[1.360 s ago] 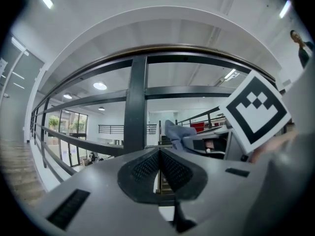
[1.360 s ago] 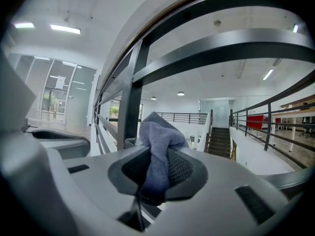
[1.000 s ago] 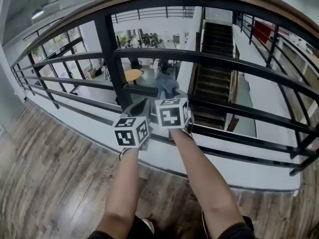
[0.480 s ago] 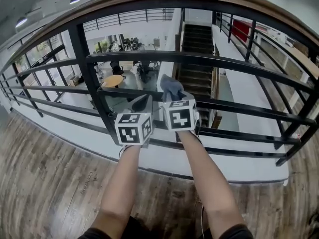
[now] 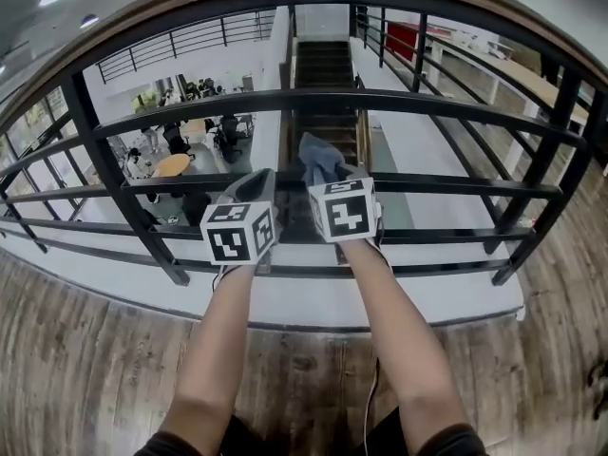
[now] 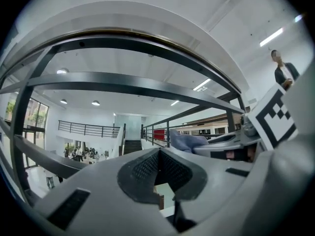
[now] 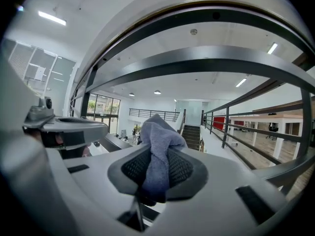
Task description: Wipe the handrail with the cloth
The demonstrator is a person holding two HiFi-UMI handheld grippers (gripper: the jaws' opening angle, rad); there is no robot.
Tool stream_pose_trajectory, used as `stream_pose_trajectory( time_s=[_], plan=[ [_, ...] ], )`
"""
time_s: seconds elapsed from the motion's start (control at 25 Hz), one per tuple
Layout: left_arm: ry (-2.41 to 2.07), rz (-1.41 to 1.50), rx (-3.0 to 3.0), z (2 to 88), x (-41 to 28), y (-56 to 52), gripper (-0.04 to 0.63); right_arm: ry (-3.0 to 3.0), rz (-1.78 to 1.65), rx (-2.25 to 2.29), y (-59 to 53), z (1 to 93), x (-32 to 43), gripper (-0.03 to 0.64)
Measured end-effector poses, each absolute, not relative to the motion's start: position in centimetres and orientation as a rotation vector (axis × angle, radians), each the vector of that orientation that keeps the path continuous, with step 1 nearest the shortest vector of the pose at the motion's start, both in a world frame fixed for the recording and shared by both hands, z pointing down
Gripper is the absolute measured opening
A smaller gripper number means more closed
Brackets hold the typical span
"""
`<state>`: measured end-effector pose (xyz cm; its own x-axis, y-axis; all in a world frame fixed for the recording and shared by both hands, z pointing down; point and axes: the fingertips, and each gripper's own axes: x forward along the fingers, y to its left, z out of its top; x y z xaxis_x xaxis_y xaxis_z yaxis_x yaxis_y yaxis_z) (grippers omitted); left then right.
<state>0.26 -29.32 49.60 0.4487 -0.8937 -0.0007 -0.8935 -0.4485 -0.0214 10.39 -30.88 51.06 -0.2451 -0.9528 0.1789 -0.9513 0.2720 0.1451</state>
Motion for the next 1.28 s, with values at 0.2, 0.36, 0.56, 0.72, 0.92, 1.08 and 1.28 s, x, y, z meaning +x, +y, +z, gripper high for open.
stream_pose_trajectory(
  time_s=[0.2,0.36,0.56,0.72,0.92,1.08,1.28],
  plan=[
    [1.552,-0.006,-2.696,48.8,7.1,-28.3,0.002,-2.256,-0.016,1.836,-30.0,50.6,17.7,0.08],
    [1.497,0.003,-2.748,49.0,11.8,-27.4,0.002,-2.202,0.0,1.896,-28.8,50.9,23.6,0.08],
    [1.441,-0.001,-2.775,48.9,17.5,-26.7,0.002,-2.125,0.01,1.988,-27.7,50.8,31.8,0.08],
    [1.361,0.007,-2.807,48.4,22.9,-25.5,0.002,-2.071,0.021,2.044,-26.8,50.6,38.4,0.08],
    [1.256,-0.008,-2.858,48.6,30.0,-24.1,0.002,-2.018,0.038,2.091,-25.7,50.6,45.2,0.08],
    [1.192,-0.01,-2.891,48.8,35.1,-23.2,0.002,-1.959,0.028,2.13,-24.9,50.5,50.2,0.08],
    [1.085,-0.007,-2.956,49.1,40.6,-21.8,0.002,-1.869,0.035,2.176,-24.0,50.7,56.5,0.078]
  ],
)
